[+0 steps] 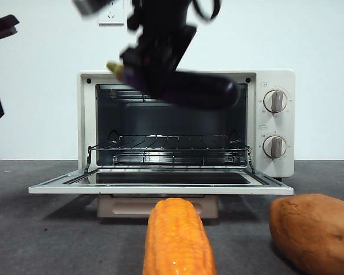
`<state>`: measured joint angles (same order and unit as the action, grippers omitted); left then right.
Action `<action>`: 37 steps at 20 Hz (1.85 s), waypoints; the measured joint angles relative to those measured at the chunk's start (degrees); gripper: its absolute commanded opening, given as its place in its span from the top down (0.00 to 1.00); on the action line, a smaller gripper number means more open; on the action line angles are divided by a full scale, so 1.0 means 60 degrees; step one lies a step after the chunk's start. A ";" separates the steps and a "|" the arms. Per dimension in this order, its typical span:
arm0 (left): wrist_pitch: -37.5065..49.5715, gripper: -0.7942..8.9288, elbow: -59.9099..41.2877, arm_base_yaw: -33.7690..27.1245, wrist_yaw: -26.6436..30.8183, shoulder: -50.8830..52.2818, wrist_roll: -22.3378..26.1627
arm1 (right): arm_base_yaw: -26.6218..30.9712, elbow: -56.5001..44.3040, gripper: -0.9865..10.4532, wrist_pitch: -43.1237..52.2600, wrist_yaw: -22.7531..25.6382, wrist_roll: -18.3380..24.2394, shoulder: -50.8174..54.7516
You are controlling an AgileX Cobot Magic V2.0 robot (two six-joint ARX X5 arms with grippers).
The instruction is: Take the eggplant from the table,put the eggplant in the oven
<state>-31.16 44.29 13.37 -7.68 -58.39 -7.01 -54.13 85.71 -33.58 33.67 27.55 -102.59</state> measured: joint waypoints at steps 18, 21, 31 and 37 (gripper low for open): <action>0.0302 0.91 0.0000 0.0000 -0.0211 0.0004 -0.0080 | 0.0721 0.0000 0.64 0.2499 0.1118 0.2459 -0.1803; 0.0302 0.91 0.0000 0.0000 -0.0211 0.0004 -0.0080 | 0.0718 0.0000 0.64 0.2499 0.1177 0.2335 -0.1803; 0.0302 0.91 0.0000 0.0000 -0.0211 0.0004 -0.0084 | 0.0718 0.0000 0.64 0.2499 0.1315 0.2328 -0.1803; 0.0324 0.91 0.0000 0.0000 -0.0211 -0.0091 -0.0080 | 0.0375 0.0000 0.64 0.2495 0.1315 0.2328 -0.1577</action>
<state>-29.21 44.29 13.37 -8.95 -58.94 -7.49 -51.88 85.71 -18.61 41.56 41.52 -112.05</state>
